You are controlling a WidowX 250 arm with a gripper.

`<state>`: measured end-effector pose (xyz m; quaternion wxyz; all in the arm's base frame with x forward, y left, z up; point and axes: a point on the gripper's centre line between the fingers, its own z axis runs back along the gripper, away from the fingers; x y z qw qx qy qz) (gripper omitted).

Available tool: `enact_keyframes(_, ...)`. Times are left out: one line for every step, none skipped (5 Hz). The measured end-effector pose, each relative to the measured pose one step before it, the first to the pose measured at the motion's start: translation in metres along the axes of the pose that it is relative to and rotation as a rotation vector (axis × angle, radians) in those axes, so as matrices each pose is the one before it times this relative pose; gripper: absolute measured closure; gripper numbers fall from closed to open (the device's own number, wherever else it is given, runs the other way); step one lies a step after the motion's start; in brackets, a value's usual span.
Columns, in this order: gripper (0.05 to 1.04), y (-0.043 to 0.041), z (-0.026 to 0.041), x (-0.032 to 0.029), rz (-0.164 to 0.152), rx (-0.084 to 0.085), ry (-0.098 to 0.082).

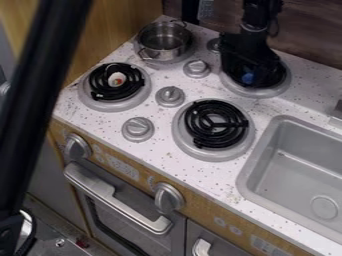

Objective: Move the blue spoon to the right rear burner

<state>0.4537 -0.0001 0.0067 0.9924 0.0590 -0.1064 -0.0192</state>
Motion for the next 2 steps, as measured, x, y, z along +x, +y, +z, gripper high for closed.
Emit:
enact_keyframes(0.083, 0.00608, 0.01430, -0.02729, 0.0083, 0.0016, 0.0346)
enact_keyframes(0.083, 0.00980, -0.00280, -0.02487, -0.0087, -0.0137, 0.0659)
